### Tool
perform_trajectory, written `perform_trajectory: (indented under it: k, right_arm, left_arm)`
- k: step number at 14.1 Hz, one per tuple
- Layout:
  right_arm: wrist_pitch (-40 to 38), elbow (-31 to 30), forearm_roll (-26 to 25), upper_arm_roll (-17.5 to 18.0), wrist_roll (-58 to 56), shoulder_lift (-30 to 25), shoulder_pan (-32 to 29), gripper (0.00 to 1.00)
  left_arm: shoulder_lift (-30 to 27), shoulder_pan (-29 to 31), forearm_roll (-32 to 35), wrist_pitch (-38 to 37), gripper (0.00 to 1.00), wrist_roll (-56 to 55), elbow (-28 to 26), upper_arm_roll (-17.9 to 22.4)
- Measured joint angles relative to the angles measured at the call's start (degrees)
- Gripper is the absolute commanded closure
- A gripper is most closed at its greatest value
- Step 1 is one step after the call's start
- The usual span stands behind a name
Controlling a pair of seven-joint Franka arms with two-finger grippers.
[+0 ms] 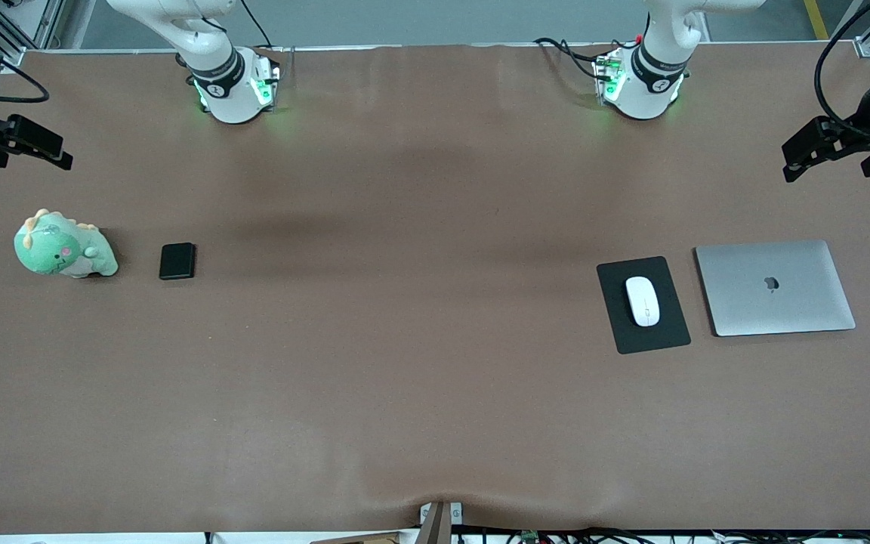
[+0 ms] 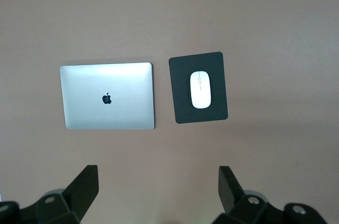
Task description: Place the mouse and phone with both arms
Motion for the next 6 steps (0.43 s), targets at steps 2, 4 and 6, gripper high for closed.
perform_trajectory:
  k: [2,4,6]
  right_arm:
    - [0.20,0.66,-0.83,-0.01,0.00,0.43,-0.01,0.00]
    - [0.20,1.29,-1.37,-0.01,0.00,0.73,-0.01,0.00]
    - [-1.67,1.48,-1.37,-0.01,0.00,0.80,-0.01,0.00]
  left_arm:
    - [0.01,0.07,-2.25,0.00,0.00,-0.92,0.00,0.07]
    - [0.03,0.24,-3.90,0.00,0.00,-2.54,0.00,0.14]
    - [0.08,0.43,-5.33,0.00,0.00,-3.58,0.00,0.24]
